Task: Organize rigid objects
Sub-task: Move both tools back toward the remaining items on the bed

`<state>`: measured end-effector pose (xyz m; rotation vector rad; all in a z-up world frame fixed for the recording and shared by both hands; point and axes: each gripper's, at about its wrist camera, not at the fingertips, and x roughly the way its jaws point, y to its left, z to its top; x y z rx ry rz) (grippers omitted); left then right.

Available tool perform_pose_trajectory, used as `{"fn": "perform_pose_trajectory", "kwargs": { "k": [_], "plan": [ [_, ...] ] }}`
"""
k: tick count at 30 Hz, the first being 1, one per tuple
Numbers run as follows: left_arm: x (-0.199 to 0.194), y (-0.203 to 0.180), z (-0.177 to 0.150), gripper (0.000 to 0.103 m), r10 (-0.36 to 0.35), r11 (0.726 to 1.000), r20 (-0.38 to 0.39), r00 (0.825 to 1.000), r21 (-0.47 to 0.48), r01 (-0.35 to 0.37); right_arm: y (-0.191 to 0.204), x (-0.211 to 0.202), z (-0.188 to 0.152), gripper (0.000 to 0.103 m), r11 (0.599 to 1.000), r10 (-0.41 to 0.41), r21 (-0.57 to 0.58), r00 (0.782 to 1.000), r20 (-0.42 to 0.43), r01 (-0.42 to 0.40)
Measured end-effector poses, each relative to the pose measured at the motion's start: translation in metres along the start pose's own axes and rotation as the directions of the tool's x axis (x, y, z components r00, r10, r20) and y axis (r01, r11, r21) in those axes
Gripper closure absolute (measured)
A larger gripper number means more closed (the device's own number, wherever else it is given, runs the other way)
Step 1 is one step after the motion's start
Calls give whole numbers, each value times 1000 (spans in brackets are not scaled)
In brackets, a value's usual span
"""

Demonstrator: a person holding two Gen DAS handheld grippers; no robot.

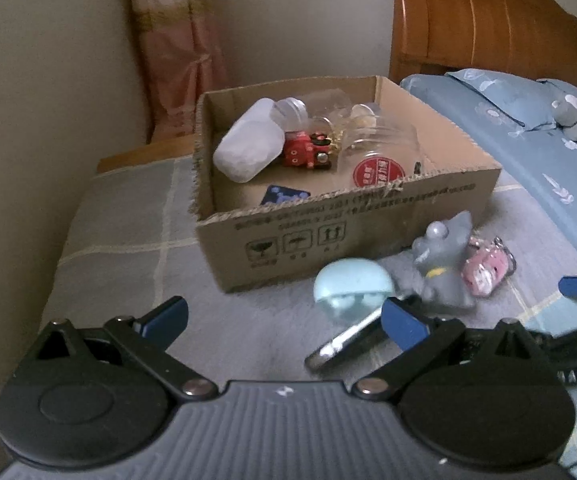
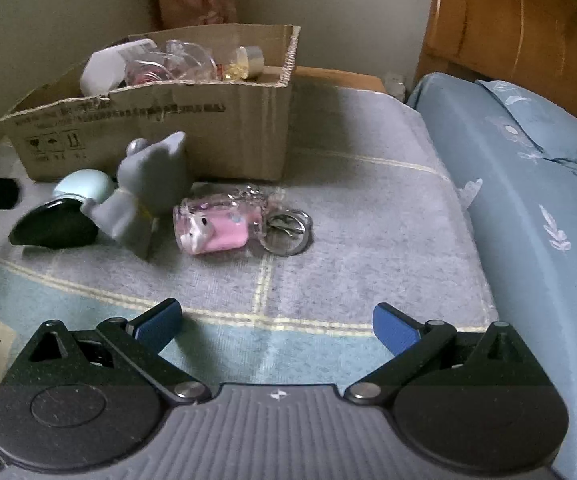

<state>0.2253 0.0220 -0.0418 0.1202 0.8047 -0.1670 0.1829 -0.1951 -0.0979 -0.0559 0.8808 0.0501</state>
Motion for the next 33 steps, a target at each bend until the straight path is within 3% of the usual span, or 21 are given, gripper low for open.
{"fn": "perform_pose_trajectory", "kwargs": {
  "k": [9,15,19,21,26,33],
  "plan": [
    [26,-12,12,1,2,1000,-29,1000,29,-1,-1,9,13,0,999,27,-27,1000,4,-27],
    [17,-18,-4,1,-71,995,-78,994,64,76,-4,11,12,0,999,35,-36,999,9,-35],
    [7,-26,-14,1,-115,988,-68,991,95,121,-6,10,11,0,999,37,-36,999,17,-36],
    [9,-31,-18,1,-157,980,-81,984,108,165,-6,10,10,0,999,39,-39,999,20,-38],
    [26,-45,-22,1,-183,970,-110,977,144,197,-8,9,8,0,998,43,-44,999,25,-42],
    [29,-22,-32,1,-137,983,-136,981,103,151,-9,9,10,0,997,49,-59,999,22,-48]
  ]
}}
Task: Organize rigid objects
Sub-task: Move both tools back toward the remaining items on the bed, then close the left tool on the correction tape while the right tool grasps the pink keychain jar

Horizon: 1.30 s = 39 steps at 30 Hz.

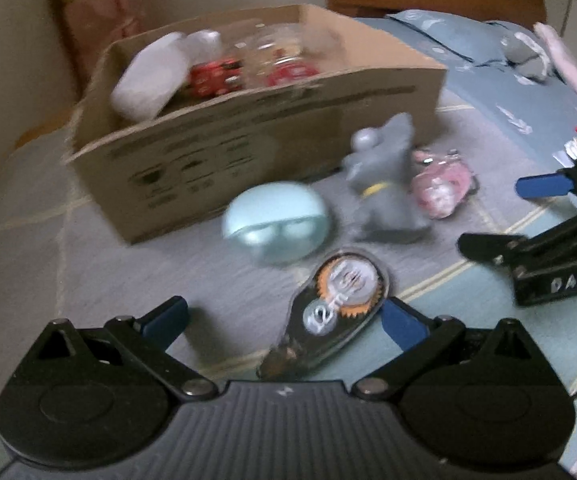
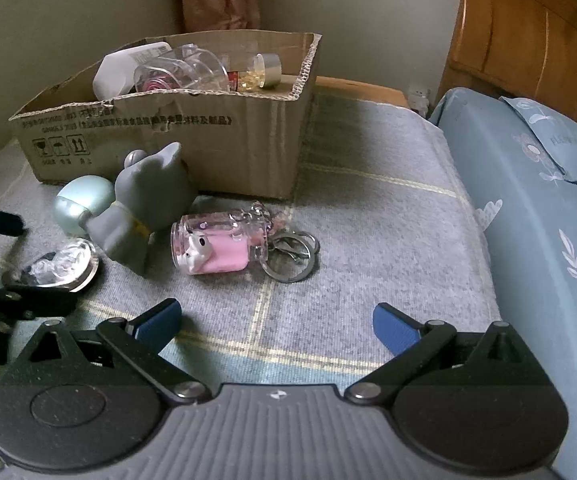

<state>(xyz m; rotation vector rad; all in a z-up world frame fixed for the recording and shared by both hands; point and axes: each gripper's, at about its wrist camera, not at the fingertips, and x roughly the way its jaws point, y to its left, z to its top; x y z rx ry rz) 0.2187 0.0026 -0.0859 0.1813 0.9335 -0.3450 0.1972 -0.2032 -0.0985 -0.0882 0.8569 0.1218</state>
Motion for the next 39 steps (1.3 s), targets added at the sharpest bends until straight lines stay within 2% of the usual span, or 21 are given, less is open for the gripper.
{"fn": "perform_pose_trajectory", "kwargs": {
  "k": [6,10,14,16,21,23,25,26,31,35,39],
  "plan": [
    [-13,40,-19,0,64,993,-13,998,-97,-65,5,3,3,0,1000,10,-22,1000,5,-10],
    [-18,51,-22,1,118,981,-27,993,-154,-121,12,2,4,0,999,12,-44,1000,22,-11],
    [-22,40,-18,1,53,987,-2,999,-154,-53,17,-2,5,4,998,40,-59,997,73,-35],
    [-20,32,-15,1,35,990,4,999,-136,-34,18,-3,8,16,997,55,-65,995,83,-50],
    [-18,26,-12,1,1,989,-3,1000,-148,-1,18,0,12,22,994,79,-83,992,99,-71],
    [-20,23,-10,1,-15,986,-4,1000,-166,14,18,3,14,29,992,93,-96,991,101,-84],
    [-18,22,-9,1,-33,982,-8,999,-185,31,18,5,15,45,991,101,-93,990,100,-92],
    [-18,21,-8,1,-43,980,-9,999,-196,40,18,6,16,47,992,99,-90,990,96,-91],
    [-14,8,-6,4,-52,979,-4,999,-200,50,14,1,12,47,995,84,-60,992,95,-79],
    [-9,-3,0,4,-56,986,5,998,-159,56,11,-4,7,47,997,67,-49,993,99,-62],
    [-1,-10,7,4,-31,992,16,999,-125,33,5,-9,4,47,998,62,-32,993,104,-59]
  ]
}}
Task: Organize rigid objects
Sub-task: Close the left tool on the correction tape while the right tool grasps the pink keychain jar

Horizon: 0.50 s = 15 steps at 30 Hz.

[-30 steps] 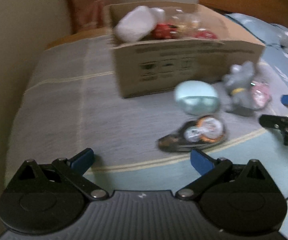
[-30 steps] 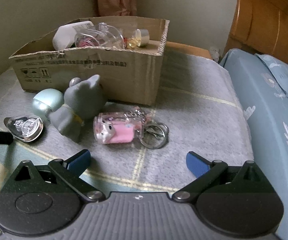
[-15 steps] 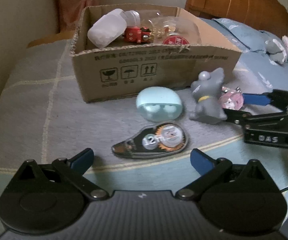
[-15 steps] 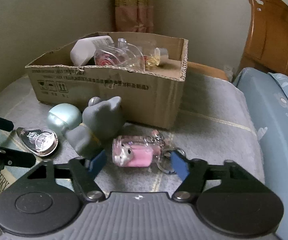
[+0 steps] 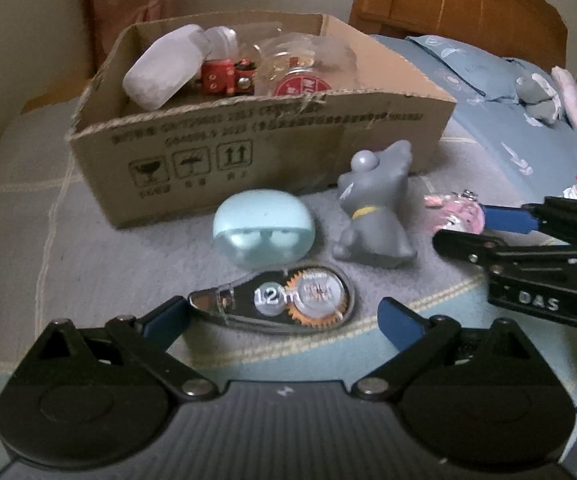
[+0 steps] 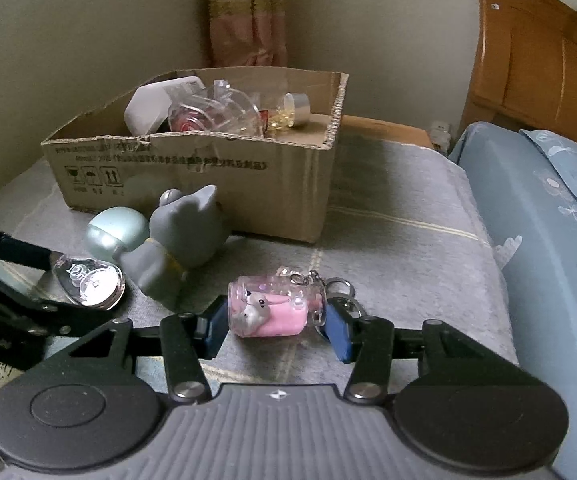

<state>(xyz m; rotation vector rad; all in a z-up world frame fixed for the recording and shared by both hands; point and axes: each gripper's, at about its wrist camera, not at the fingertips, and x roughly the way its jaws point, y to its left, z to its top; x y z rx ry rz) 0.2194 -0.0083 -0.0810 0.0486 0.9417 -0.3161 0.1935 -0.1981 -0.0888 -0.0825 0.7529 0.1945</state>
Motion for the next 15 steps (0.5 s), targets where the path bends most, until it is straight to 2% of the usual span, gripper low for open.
{"fn": "perform_pose_trajectory", "kwargs": {
  "k": [4,6,7,15],
  "plan": [
    [7,-6,4,5,34,999,14,999,30,-34,-2,0,-1,47,1000,-9,-15,1000,-3,9],
    [8,-10,3,9,65,996,31,997,58,-67,-1,0,0,47,1000,-12,-22,1000,0,12],
    [6,-10,1,14,55,996,42,998,68,-58,-1,-1,0,46,1000,-11,-25,1000,3,11],
    [-4,5,-7,13,58,995,32,998,80,-60,1,3,4,41,998,1,-59,1000,-3,-2]
  ]
}}
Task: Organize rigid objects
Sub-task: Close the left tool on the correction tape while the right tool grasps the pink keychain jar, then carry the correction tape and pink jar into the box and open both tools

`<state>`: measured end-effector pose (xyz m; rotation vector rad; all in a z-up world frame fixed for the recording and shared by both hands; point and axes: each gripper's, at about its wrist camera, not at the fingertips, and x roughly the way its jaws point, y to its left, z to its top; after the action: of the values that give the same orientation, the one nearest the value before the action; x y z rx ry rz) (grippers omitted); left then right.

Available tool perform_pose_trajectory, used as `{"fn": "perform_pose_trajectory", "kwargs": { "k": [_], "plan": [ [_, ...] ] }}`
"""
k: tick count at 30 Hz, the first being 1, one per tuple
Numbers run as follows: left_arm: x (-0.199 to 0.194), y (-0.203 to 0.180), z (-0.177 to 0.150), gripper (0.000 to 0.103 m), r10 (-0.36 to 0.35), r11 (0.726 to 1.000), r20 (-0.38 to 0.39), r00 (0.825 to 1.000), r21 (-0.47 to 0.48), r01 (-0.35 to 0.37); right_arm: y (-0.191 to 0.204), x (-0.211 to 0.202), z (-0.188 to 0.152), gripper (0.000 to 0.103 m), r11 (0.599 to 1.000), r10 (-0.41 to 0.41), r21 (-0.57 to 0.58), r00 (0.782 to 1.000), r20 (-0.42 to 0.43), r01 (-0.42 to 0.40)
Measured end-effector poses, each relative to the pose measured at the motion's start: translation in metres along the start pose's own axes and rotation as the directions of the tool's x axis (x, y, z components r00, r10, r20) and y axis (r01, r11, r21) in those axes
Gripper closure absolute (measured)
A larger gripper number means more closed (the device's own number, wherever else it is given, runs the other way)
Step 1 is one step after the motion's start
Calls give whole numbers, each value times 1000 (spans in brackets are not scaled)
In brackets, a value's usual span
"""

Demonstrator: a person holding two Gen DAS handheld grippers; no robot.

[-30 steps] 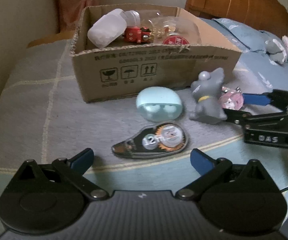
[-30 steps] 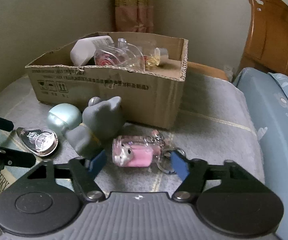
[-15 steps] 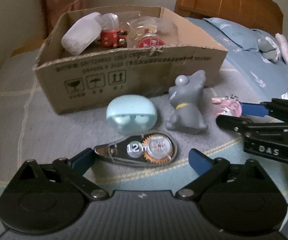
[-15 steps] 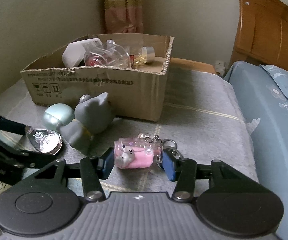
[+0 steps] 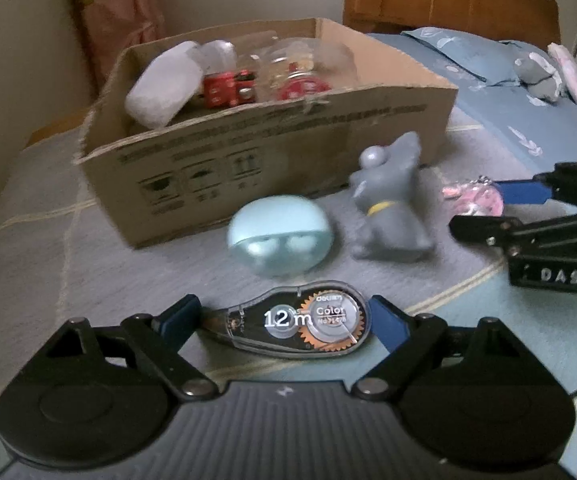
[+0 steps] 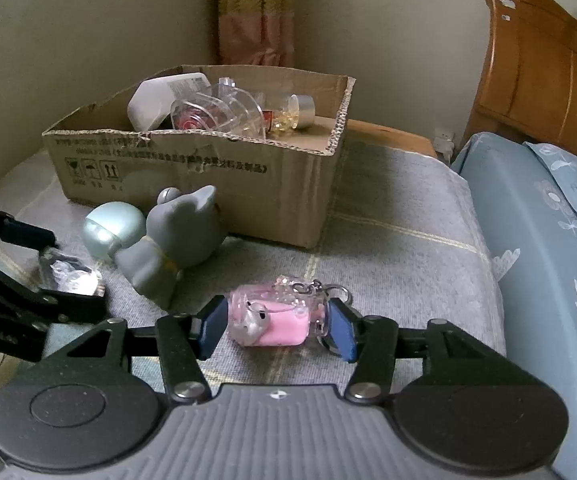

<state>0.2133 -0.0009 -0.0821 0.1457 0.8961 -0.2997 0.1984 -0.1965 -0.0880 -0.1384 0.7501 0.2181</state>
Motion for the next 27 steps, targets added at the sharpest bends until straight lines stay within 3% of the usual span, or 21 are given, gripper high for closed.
{"fn": "perform_pose_trajectory", "kwargs": {
  "k": [10,27],
  "plan": [
    [-6,8,-7,10,35,998,-22,999,-50,-36,5,7,-1,40,999,-17,-37,1000,-23,16],
    [-17,10,2,13,-10,999,-25,1000,40,11,7,-7,3,45,993,33,-110,997,-66,-40]
  ]
}}
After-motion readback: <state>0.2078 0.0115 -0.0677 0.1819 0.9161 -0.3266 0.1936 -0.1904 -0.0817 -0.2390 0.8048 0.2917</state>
